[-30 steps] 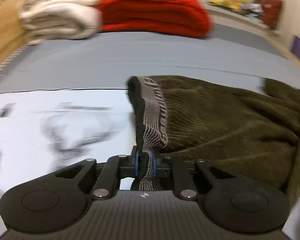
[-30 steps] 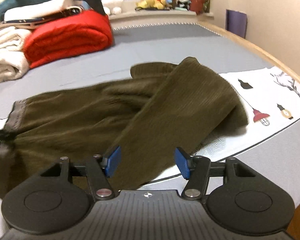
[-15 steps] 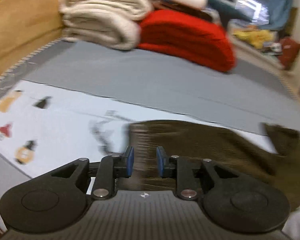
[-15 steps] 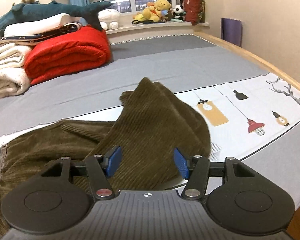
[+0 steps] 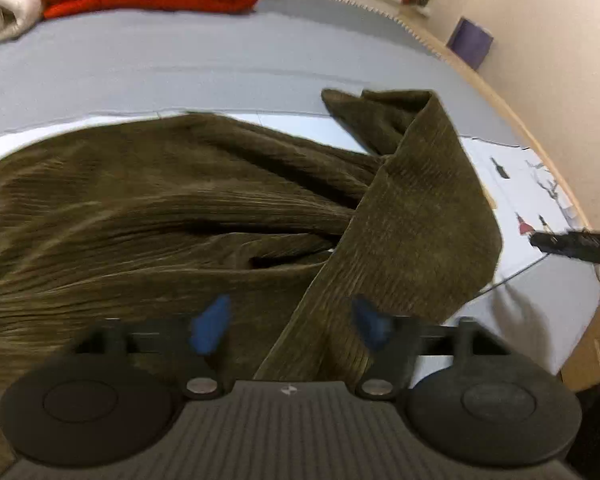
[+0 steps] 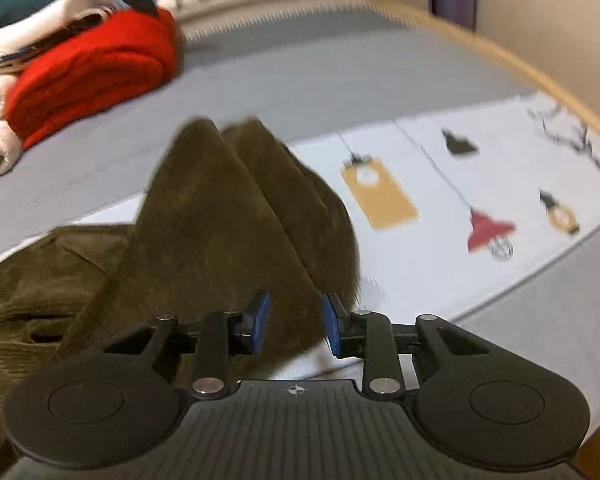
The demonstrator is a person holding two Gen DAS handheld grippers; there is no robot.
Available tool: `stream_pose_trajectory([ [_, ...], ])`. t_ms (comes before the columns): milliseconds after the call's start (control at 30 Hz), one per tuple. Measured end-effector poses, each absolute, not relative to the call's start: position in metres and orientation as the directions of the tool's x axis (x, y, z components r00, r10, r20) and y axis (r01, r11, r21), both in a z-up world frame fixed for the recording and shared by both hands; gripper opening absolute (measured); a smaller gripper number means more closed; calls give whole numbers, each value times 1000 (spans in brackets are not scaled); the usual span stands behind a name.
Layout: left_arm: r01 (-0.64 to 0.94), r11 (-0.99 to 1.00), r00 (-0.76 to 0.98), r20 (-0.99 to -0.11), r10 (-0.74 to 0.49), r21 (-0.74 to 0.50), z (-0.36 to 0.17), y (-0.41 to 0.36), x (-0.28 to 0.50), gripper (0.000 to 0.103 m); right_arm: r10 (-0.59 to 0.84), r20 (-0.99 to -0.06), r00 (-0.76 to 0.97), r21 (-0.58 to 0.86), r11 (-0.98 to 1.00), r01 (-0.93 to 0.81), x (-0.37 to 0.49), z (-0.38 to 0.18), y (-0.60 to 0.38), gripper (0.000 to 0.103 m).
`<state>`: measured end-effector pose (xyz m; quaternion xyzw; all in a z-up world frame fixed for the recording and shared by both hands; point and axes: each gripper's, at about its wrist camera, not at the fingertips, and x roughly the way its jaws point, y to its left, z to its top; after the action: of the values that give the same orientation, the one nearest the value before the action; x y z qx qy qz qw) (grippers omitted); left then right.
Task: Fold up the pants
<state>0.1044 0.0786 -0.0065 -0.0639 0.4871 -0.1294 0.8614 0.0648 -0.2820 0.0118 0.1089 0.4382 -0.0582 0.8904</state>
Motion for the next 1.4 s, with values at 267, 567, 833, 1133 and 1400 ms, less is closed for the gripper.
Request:
stream_pose_trajectory([
  [267, 182, 954, 413, -862, -295, -240, -51, 39, 129, 53, -32, -792, 610, 97, 980, 176, 58, 16, -301, 33],
  [567, 508, 753, 242, -770, -590, -418, -34, 36, 73, 5, -50, -787, 615, 102, 973, 209, 42, 18, -325, 33],
  [833, 634, 681, 139, -812, -566, -367, -40, 47, 42, 46, -42, -785, 619, 109, 973, 204, 31, 20, -320, 34],
  [1133, 62, 939, 390, -858, -336, -339, -51, 146, 112, 60, 5, -770, 638, 121, 983, 139, 53, 20, -271, 45],
  [1400, -75, 976, 313, -934, -170, -203, -74, 172, 116, 62, 59, -755, 653, 114, 993, 43, 101, 13, -203, 65],
])
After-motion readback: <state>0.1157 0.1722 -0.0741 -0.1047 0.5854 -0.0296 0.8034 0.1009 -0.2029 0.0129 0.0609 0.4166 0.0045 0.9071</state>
